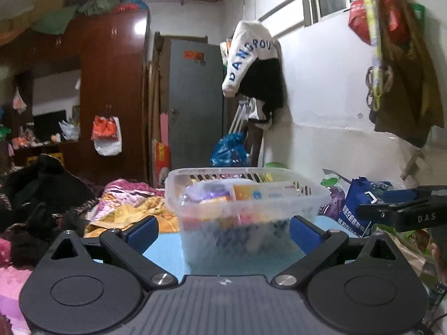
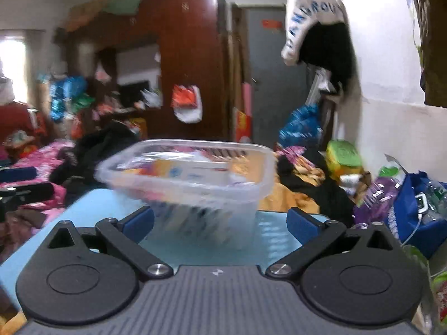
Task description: Organize objects
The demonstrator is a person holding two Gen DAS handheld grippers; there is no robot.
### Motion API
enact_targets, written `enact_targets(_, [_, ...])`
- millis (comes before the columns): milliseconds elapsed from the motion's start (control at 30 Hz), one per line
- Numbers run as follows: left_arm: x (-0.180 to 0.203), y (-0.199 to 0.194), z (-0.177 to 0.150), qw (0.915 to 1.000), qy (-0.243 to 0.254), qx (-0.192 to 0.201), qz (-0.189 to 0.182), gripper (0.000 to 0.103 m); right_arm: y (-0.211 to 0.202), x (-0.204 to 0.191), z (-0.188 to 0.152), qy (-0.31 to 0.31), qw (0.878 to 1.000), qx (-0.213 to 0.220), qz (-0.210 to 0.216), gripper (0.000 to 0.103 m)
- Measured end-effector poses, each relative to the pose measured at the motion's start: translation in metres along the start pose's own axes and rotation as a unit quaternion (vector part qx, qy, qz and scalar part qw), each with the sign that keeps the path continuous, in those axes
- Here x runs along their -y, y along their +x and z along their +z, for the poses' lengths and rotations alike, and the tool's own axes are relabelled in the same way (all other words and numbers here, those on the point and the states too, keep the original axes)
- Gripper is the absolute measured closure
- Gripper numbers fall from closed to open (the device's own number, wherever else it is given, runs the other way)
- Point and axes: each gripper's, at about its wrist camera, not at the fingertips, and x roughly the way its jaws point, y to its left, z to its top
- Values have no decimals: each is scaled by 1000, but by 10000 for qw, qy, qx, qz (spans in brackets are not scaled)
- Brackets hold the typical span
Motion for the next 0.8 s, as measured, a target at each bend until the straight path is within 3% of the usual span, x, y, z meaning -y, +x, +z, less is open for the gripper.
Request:
enact_targets(267, [15,-47,-42,9998,-71,186,-16,2,-27,-23,-31,57,9999,109,62,0])
enact_targets(400, [21,-55,-46,9996,-53,264,22,2,-31,-27,-33,-17,9998,132,-145,0])
enact_targets(800, [39,-62,-46,9997,96,232,58,2,-46,-22,-44,225,9995,197,24,0])
